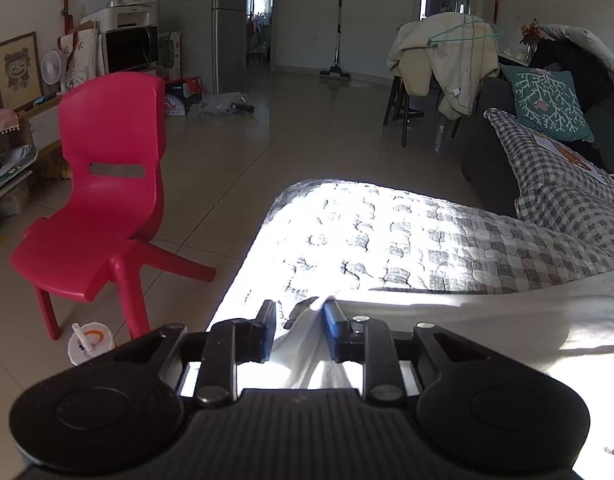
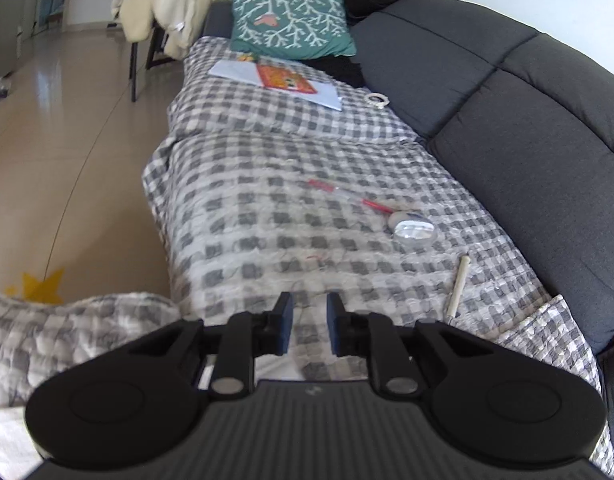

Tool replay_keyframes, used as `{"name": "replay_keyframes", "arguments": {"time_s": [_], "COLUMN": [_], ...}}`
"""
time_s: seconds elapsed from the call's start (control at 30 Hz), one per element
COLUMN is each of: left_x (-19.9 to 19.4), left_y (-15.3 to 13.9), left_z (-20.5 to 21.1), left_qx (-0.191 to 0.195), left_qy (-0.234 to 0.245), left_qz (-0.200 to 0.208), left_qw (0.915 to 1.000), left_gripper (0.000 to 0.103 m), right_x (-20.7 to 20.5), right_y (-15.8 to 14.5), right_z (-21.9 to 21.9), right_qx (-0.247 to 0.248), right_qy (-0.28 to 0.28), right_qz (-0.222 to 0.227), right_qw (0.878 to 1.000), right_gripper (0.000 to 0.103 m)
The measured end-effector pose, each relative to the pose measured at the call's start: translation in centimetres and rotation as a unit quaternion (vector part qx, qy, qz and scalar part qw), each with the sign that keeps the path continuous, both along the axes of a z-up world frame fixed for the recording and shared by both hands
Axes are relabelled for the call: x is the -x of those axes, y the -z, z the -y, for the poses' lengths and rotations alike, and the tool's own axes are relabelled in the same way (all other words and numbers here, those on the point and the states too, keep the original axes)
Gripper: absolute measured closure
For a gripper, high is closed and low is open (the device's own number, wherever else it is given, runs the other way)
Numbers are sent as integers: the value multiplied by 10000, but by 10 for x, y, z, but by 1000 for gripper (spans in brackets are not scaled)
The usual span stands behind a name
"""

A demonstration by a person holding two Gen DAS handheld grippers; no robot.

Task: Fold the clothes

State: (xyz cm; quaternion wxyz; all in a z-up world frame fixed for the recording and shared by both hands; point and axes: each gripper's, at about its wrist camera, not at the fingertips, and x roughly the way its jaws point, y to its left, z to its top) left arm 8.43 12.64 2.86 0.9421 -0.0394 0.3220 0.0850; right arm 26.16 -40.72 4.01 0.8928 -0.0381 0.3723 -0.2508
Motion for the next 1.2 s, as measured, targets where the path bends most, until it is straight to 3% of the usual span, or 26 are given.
{"name": "replay_keyframes", "arguments": {"time_s": [0.13,0.23,0.33,0.4,0.43,0.47,0.57,0.67,0.77,0.87,0.97,1.07,1.2], "left_x": [1,-1,-3,-3,-4,-4,-4,-4,-4,-4,-4,-4,-6], "left_y": [-1,4,5,6,7,8,8,8,8,8,8,8,7], "left_z": [0,0,-1,-1,-1,-1,0,0,0,1,2,2,0], "left_qx": [-61,33,130,144,139,133,75,46,61,49,39,42,144], "left_qy": [68,74,44,30,25,18,23,47,65,71,86,101,100], "left_qz": [-13,-198,-259,-266,-273,-275,-254,-253,-263,-265,-275,-288,-321], "left_qw": [10000,9998,9996,9995,9995,9995,9996,9997,9996,9996,9996,9995,9993], "left_gripper": [70,70,70,70,70,70,70,70,70,70,70,70,69], "right_x": [17,31,35,31,28,26,27,30,30,20,12,30,53], "right_y": [4,15,26,33,38,42,41,17,-15,-22,1,5,-1], "right_z": [24,41,40,32,27,22,15,8,0,-4,5,26,43], "right_qx": [-776,-1950,-2450,-2415,-2291,-2140,-1877,-1219,-467,-138,-343,-899,-1297], "right_qy": [-3,77,11,-90,-98,-94,-80,-91,-24,-51,8,327,442], "right_qz": [74,155,163,114,67,59,313,428,198,-431,-970,-467,-91], "right_qw": [9970,9806,9694,9703,9733,9768,9817,9916,9987,9990,9947,9943,9905], "right_gripper": [76,76,76,82,96,99,100,101,101,100,98,88,88]}}
